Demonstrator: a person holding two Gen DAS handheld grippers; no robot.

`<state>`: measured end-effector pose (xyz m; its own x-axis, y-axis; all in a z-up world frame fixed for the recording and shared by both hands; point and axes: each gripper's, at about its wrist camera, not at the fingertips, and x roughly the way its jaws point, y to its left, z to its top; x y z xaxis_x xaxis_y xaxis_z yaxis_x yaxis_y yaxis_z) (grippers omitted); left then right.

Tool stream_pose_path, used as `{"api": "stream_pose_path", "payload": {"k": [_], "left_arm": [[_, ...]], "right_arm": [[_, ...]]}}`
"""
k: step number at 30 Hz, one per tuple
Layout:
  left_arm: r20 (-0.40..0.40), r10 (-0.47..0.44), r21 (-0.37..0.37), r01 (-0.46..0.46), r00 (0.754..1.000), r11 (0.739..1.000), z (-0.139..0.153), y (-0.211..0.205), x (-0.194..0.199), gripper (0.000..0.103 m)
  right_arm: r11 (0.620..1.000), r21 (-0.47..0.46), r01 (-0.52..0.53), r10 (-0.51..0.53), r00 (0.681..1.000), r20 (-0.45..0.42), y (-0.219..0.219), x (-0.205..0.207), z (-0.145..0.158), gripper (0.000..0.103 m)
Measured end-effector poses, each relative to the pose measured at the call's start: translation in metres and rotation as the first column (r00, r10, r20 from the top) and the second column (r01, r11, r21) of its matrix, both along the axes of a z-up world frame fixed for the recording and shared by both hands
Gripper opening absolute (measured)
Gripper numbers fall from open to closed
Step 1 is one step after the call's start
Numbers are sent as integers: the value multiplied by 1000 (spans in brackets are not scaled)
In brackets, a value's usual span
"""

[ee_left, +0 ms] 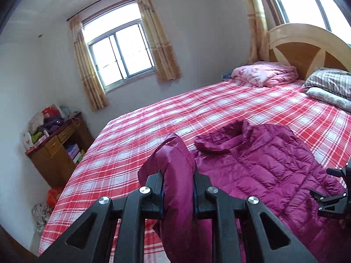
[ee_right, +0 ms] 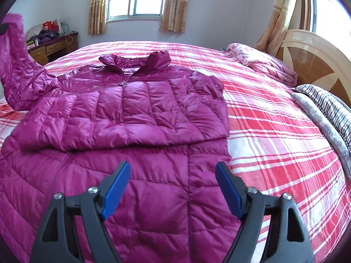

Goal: Fold large clothes
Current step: 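Grasp the jacket side edge with the left gripper and fold it inward, release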

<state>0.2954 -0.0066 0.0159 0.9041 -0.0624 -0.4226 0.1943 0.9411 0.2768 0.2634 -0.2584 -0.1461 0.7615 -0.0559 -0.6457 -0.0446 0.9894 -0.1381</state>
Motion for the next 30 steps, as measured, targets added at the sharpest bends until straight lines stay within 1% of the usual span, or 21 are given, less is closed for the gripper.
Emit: {"api": "stream_pose_path", "payload": {"k": [4,6,8,10,14,16,20,21,22,23,24,25,26,27,28,30], "left_arm": [[-5,-97,48,97,995,994,-7,-65,4,18],[-16,-132,74,132,991,988,-18,-94,7,18],[-35,-147,88,149,989,985,-31,-115,12,18],[-58,-149,88,154,987,984,-46,-128,18,18],[-118,-142,64,150,983,987,-79,-146,35,18],[-149,-148,35,155,978,987,-94,-152,44,18],[-209,-170,-3,173,963,985,-108,-155,49,21],[-218,-178,-4,182,960,983,-108,-156,48,24],[-214,-185,-3,189,959,982,-106,-155,46,29],[-196,-187,-1,190,963,982,-101,-154,42,33],[-175,-187,-1,190,967,982,-96,-151,39,46],[-143,-189,-9,190,971,982,-88,-147,34,62],[-109,-189,-22,188,976,982,-80,-142,31,70],[-83,-181,-32,179,980,983,-72,-137,29,85],[-61,-172,-47,169,983,984,-66,-132,27,89],[-59,-157,-66,153,986,986,-59,-122,31,89]], "right_arm": [[996,83,22,-21,1000,-12,-14,1,-8,82],[994,103,26,-25,1000,-17,-17,2,-9,82],[993,115,31,-29,999,-21,-19,2,-11,82],[993,112,31,-28,999,-28,-17,3,-13,82],[995,96,34,-31,999,-31,-14,2,-17,82],[995,95,35,-32,999,-32,-14,2,-18,82],[994,106,34,-30,999,-36,-16,2,-19,83],[994,106,32,-28,999,-37,-16,2,-20,84],[994,106,29,-26,999,-38,-16,2,-20,85],[994,103,27,-23,999,-39,-15,2,-20,86],[995,101,24,-20,999,-40,-15,2,-20,87],[995,99,22,-18,999,-41,-14,2,-20,88],[995,99,20,-16,999,-42,-14,3,-21,89],[995,100,18,-14,999,-43,-14,3,-21,89],[995,101,17,-13,999,-43,-14,3,-21,90],[994,104,16,-11,999,-42,-13,2,-21,90]]}}
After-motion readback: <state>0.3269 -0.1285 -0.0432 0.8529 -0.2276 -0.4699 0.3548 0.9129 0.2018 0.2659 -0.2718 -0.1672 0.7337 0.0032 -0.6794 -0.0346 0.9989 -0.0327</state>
